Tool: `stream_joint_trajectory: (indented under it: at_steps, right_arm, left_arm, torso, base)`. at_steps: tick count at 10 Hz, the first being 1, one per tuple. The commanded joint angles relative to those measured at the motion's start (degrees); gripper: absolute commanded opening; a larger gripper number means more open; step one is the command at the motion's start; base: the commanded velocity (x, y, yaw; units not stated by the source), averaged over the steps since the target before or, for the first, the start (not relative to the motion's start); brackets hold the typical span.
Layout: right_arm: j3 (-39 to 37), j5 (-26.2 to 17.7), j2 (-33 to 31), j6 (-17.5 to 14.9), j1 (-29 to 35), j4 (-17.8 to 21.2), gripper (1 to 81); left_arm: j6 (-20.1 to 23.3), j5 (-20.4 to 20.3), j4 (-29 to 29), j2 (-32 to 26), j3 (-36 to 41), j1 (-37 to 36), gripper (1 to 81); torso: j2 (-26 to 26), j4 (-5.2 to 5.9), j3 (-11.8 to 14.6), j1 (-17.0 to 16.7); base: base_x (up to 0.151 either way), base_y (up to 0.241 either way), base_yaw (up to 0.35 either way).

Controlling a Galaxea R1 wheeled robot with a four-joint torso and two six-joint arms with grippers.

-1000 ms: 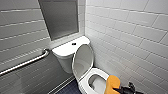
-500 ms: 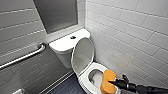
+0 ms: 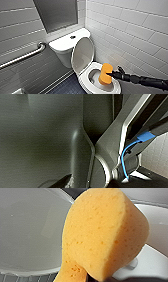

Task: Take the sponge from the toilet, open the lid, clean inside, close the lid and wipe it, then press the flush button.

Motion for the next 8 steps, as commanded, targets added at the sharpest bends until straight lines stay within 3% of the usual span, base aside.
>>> stream_joint_trajectory:
  at_steps: [1,2,3,8]
  right_arm:
    - [-6.6,-4.0,4.1,0.0,9.9,2.9,1.0]
    - [-8.6,-4.5,5.7,0.0,10.9,3.3,1.0]
    - [-10.0,-4.6,7.3,0.0,12.0,3.4,1.0]
    - [-16.6,-5.8,12.0,0.1,13.5,3.5,1.0]
  left_arm:
    - [0.3,2.9,1.0,1.9,-1.9,2.4,81.1]
    - [0.3,2.9,1.0,2.9,-2.7,3.0,81.1]
    - [0.4,2.9,1.0,3.4,-3.1,3.4,81.1]
    - [0.4,2.9,1.0,5.0,-4.2,4.0,81.1]
  torso:
    - [0.0,0.0,0.0,0.0]
    - [0.0,0.0,0.0,0.0]
    - [0.0,0.0,-2.2,0.0]
    - [0.0,0.0,-7.3,0.0]
  base:
    - [0.0,0.0,0.0]
    - [0.0,0.0,0.0]
    - [0.0,0.0,0.0]
    - [0.0,0.0,0.0]
